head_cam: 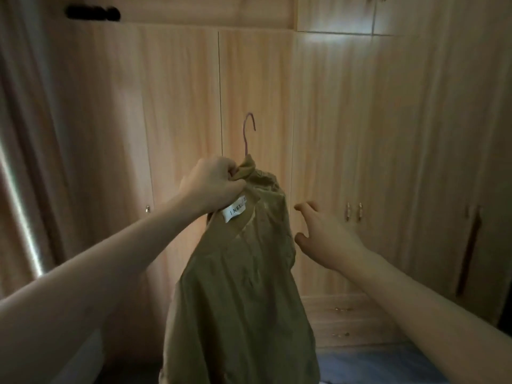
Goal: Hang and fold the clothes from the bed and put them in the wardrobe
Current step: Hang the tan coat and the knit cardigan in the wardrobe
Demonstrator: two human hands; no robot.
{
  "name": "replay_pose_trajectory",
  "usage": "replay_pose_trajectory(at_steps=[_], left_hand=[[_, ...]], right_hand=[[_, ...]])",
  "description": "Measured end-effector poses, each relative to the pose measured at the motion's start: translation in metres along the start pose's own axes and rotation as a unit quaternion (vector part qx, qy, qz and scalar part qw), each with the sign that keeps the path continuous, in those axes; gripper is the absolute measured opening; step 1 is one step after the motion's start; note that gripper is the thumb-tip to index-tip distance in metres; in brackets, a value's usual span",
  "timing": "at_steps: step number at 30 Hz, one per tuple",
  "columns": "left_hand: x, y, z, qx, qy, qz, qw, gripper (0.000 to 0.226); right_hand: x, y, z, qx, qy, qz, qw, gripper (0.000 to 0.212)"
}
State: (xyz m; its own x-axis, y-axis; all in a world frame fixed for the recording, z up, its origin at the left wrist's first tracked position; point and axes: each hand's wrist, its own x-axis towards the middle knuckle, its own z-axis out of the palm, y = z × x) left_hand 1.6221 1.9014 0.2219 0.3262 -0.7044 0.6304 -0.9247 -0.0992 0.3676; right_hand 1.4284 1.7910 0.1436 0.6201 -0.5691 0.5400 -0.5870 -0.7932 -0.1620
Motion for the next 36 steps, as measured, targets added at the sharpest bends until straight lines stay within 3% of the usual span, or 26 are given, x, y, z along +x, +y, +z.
replay_pose_trajectory(at_steps=[9, 14, 20, 29, 32, 36], left_hand=[[-0.048, -0.116, 0.009, 0.261, -0.082, 0.097, 0.957, 0.018], [-0.054, -0.175, 0.024, 0.294, -0.092, 0.083, 0.948, 0.024], [-0.042, -0.232, 0.047, 0.344, -0.091, 0.069, 0.932, 0.028], [0.026, -0.301, 0.092, 0.403, -0.099, 0.0, 0.91, 0.025], [0.053, -0.323, 0.111, 0.389, -0.095, -0.027, 0.916, 0.02], [0.084, -0.344, 0.136, 0.39, -0.098, -0.078, 0.912, 0.018]], right_hand=[[0.046, -0.064, 0.105, 0.039, -0.065, 0.002, 0.997, 0.059], [0.076, -0.076, 0.151, 0.02, -0.111, -0.015, 0.994, 0.054], [0.12, -0.079, 0.202, -0.017, -0.122, -0.037, 0.992, 0.063], [0.225, -0.037, 0.273, -0.022, -0.148, -0.033, 0.988, 0.065], [0.264, -0.022, 0.301, -0.025, -0.147, -0.047, 0.988, 0.056], [0.3, -0.01, 0.341, -0.02, -0.155, -0.057, 0.986, 0.06]])
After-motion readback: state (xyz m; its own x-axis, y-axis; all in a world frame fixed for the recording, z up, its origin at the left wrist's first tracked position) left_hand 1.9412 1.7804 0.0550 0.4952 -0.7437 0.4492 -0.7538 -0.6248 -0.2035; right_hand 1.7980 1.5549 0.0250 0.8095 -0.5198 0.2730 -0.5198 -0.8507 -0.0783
